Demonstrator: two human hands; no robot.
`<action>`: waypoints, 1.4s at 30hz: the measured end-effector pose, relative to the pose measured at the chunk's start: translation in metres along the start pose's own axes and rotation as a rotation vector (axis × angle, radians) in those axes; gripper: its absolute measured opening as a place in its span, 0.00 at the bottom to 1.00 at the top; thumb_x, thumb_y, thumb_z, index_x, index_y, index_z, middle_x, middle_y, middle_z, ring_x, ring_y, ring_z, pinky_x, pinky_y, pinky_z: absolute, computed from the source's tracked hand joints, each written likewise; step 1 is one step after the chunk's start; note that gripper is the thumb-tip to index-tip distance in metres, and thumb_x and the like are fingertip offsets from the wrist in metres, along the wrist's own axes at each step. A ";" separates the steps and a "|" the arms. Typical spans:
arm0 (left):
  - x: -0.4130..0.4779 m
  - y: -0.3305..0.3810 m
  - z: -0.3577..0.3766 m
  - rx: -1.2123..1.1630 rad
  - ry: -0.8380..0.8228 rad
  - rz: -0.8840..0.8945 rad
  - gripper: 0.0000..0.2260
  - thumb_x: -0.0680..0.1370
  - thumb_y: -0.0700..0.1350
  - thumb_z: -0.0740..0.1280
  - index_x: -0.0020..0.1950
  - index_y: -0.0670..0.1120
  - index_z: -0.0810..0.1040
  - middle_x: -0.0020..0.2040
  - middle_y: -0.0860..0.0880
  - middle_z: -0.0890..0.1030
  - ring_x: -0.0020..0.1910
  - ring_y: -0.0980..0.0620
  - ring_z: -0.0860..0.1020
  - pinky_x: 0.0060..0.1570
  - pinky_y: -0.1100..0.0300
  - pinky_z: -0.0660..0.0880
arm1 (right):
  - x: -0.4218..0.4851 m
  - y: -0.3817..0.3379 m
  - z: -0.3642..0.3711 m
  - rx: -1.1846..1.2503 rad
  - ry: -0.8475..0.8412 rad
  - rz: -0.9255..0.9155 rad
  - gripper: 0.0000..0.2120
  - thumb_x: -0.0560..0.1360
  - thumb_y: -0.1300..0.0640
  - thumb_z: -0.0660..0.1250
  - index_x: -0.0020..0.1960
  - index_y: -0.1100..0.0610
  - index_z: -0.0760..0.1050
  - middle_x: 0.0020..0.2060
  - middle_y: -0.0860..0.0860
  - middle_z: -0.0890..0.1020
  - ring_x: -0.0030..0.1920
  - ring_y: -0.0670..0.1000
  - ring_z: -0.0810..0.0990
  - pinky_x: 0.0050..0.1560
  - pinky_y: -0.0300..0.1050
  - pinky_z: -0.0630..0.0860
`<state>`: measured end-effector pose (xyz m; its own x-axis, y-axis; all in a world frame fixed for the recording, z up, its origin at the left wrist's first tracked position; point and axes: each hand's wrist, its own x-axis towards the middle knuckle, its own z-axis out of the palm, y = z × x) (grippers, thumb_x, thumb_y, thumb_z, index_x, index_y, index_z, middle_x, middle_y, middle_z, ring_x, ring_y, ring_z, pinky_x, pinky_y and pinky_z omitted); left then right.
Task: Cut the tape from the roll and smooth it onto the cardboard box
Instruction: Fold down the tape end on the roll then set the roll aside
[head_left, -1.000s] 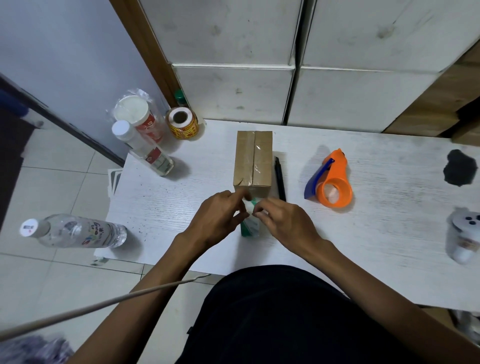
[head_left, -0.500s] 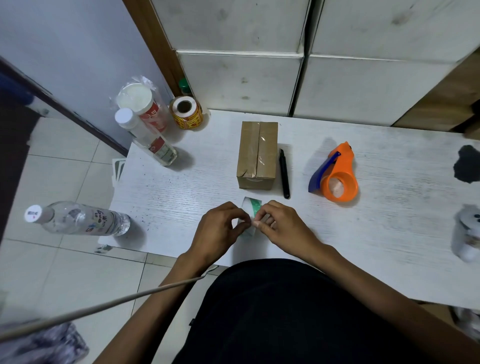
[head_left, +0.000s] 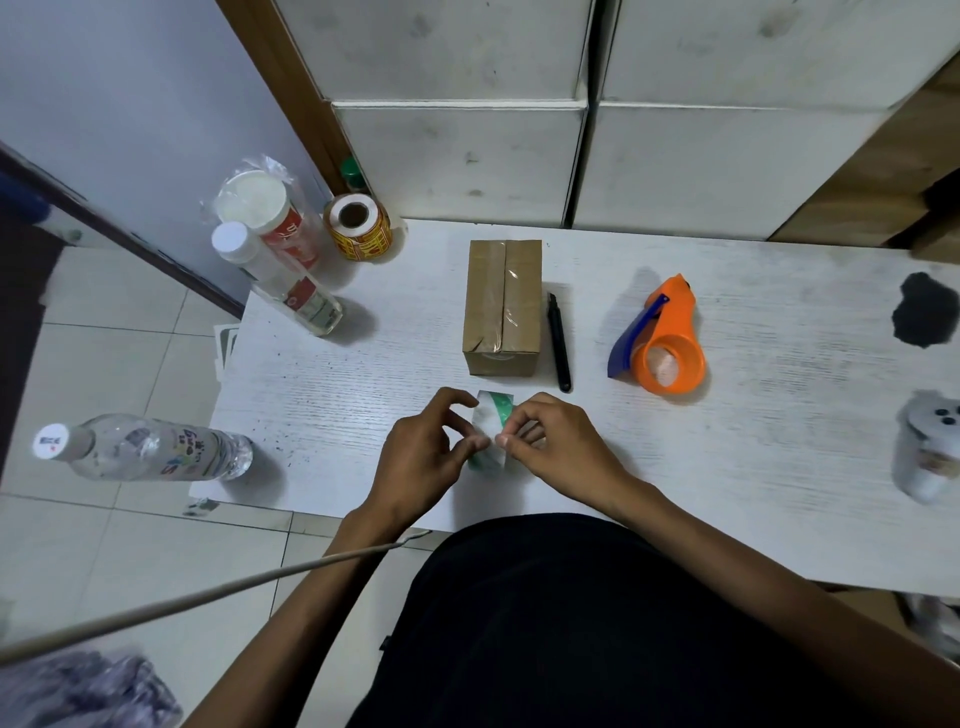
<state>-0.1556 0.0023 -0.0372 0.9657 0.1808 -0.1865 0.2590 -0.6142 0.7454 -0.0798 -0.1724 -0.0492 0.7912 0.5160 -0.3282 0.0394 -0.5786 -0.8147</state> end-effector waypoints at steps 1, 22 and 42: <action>0.001 0.001 0.000 -0.015 0.005 -0.013 0.14 0.75 0.49 0.73 0.58 0.53 0.73 0.40 0.58 0.84 0.30 0.51 0.77 0.39 0.55 0.75 | 0.001 0.000 0.001 -0.003 0.003 0.008 0.05 0.73 0.57 0.72 0.44 0.59 0.82 0.47 0.50 0.79 0.40 0.46 0.82 0.43 0.34 0.77; 0.001 -0.002 0.003 -0.105 0.074 -0.152 0.21 0.67 0.47 0.80 0.52 0.50 0.71 0.33 0.58 0.85 0.28 0.56 0.74 0.33 0.69 0.69 | 0.002 0.000 0.003 -0.021 -0.034 0.120 0.06 0.68 0.53 0.77 0.36 0.53 0.82 0.48 0.51 0.80 0.43 0.47 0.81 0.49 0.45 0.80; 0.004 -0.012 0.012 -0.160 0.147 -0.183 0.22 0.67 0.52 0.79 0.57 0.54 0.75 0.48 0.57 0.82 0.39 0.60 0.81 0.37 0.68 0.74 | 0.004 0.009 0.003 0.182 0.014 0.261 0.15 0.68 0.51 0.78 0.49 0.55 0.77 0.42 0.49 0.85 0.42 0.46 0.83 0.45 0.41 0.77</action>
<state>-0.1550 0.0013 -0.0544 0.8866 0.3945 -0.2413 0.4113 -0.4339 0.8016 -0.0782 -0.1732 -0.0591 0.7688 0.3551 -0.5319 -0.2751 -0.5672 -0.7763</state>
